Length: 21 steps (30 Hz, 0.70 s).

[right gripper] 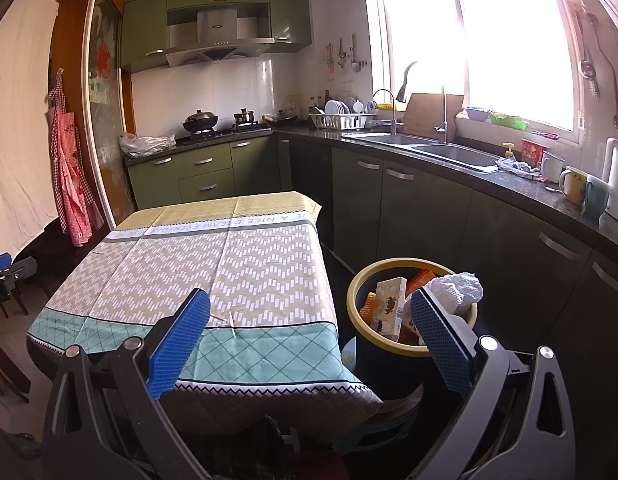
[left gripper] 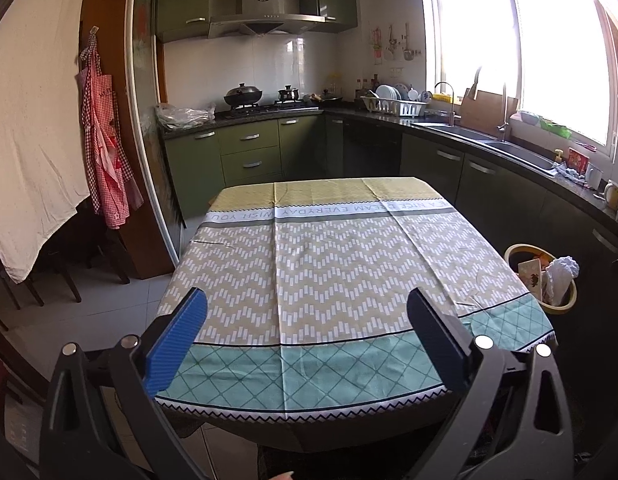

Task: Collect trash

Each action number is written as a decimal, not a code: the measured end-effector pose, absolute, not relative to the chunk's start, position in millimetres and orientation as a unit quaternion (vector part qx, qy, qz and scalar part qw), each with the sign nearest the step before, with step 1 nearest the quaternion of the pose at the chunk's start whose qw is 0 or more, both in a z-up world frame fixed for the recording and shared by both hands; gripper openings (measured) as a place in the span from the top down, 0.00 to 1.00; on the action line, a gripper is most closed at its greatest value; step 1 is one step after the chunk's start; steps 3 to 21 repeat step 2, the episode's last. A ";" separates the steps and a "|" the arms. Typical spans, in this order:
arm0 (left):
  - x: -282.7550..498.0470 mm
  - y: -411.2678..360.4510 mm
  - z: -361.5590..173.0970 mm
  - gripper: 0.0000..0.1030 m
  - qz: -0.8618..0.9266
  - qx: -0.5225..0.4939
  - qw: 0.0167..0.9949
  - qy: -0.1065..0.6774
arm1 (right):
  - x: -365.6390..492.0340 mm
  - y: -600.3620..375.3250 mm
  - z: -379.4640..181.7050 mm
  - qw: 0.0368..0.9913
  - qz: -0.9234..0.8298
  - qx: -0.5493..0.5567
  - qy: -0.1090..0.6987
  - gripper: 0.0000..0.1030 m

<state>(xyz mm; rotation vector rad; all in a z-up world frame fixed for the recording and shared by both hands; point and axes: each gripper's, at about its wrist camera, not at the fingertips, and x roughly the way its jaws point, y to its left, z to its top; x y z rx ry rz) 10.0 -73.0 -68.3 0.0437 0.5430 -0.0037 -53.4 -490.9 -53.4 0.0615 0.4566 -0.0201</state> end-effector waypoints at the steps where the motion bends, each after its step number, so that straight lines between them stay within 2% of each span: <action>1: 10.2 -72.2 -68.7 0.07 -0.002 0.021 0.963 0.269 | -53.2 -490.4 -53.9 0.973 -0.010 0.030 0.227 0.04; 21: 10.4 -71.7 -69.3 0.07 -0.002 0.020 0.962 0.271 | -53.0 -490.2 -54.1 0.973 -0.009 0.029 0.227 0.04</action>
